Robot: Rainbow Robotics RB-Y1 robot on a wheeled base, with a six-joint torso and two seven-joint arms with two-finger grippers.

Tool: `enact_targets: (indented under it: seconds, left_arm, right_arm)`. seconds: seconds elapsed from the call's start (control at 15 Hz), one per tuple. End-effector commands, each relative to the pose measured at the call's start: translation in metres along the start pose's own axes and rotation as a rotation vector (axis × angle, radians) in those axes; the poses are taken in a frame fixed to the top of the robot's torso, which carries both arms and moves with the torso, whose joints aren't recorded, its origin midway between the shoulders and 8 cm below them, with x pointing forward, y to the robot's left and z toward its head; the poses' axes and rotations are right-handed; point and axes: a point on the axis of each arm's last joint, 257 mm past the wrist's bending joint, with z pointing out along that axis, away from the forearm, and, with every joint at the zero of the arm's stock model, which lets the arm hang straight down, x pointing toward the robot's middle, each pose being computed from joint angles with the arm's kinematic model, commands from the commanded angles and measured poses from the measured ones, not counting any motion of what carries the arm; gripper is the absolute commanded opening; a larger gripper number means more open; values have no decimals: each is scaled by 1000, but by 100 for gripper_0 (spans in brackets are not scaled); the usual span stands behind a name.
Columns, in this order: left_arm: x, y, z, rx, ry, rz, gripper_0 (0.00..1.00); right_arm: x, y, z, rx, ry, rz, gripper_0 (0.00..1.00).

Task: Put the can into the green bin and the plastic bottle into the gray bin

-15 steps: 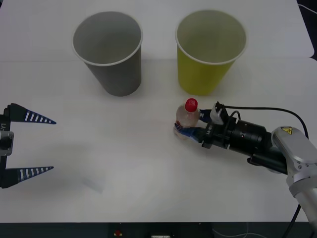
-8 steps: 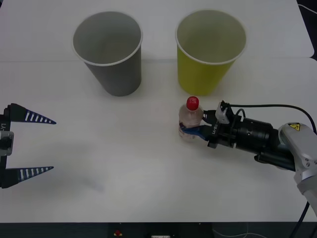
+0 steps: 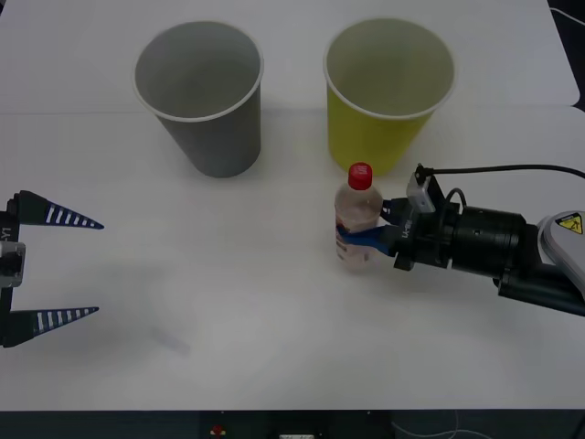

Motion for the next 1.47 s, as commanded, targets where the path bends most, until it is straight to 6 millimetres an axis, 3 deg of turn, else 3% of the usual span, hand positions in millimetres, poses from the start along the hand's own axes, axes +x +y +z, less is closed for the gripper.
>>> enact_targets:
  seconds: [0.07, 0.87, 1.2, 1.47]
  left_arm:
    - [0, 0, 0, 0, 0, 0, 100]
    - [0, 0, 0, 0, 0, 0, 100]
    - [0, 0, 0, 0, 0, 0, 100]
    - [0, 0, 0, 0, 0, 0, 100]
  right_arm:
    - [-13, 9, -4, 21, 20, 75, 0]
    - [-87, 39, -39, 18, 279, 390, 0]
    - [-126, 22, -47, 2, 404, 292, 0]
    - [-172, 6, -31, -34, 435, 228, 0]
